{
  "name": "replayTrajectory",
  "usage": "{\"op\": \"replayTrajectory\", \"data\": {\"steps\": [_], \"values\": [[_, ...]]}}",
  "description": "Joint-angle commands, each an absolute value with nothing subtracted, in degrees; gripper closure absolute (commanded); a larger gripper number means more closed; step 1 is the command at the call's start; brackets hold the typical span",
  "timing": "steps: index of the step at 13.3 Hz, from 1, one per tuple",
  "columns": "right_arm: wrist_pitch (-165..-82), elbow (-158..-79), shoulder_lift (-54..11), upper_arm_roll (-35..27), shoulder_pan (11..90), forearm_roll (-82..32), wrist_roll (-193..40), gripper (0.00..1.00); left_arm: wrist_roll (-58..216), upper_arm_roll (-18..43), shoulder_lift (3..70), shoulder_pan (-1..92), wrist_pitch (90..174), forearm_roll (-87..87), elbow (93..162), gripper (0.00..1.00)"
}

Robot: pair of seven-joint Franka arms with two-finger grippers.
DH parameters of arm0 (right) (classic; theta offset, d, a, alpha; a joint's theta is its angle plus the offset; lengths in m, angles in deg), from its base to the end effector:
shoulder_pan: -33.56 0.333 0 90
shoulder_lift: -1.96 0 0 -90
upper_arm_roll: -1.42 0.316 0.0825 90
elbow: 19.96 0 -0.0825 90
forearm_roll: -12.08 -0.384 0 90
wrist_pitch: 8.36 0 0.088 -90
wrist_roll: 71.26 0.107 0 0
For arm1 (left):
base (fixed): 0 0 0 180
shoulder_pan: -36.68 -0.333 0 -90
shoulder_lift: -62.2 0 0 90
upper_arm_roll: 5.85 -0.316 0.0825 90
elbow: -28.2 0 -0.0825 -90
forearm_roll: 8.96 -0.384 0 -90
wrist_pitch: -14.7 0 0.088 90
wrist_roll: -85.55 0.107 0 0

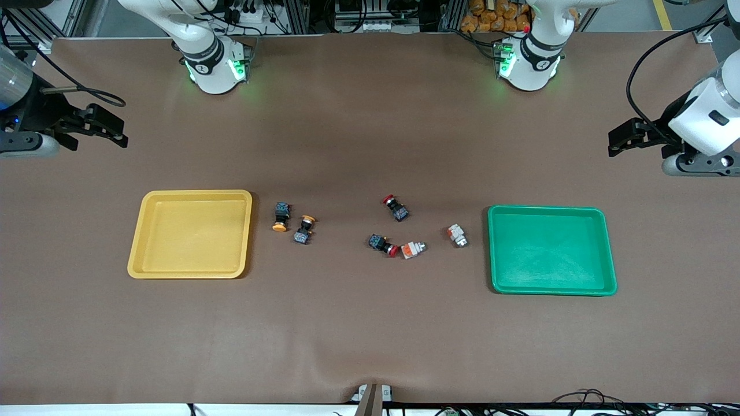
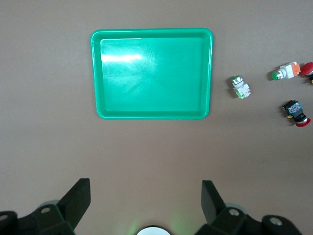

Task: Place green and yellow buttons in trays

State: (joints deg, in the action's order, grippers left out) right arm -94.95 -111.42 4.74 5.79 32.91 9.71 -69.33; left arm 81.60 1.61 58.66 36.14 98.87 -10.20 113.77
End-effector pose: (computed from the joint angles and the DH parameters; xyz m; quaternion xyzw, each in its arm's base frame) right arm 0.5317 0.0403 0.6338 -0.9995 -0.0164 0.0192 0.0179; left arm 0.5593 -0.0629 0.6179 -0.9987 0.0253 0.0420 0.0108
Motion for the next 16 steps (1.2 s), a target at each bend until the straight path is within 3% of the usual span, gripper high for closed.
{"op": "replayTrajectory", "data": {"steps": [1, 10, 16], "values": [[-93.87, -110.76, 5.47, 6.43, 32.07, 9.27, -69.50, 0.00, 82.21, 1.71, 59.21, 36.33, 99.34, -11.25, 114.24, 0.00], [-93.44, -111.28, 5.47, 6.52, 33.99, 9.27, -66.44, 0.00, 72.72, 2.68, 57.63, 36.59, 99.33, -9.33, 113.98, 0.00], [-94.40, -112.07, 4.68, 16.62, 34.18, 9.27, -53.06, 0.00, 72.63, 2.41, 54.03, 36.06, 101.52, -5.18, 113.36, 0.00]]}}
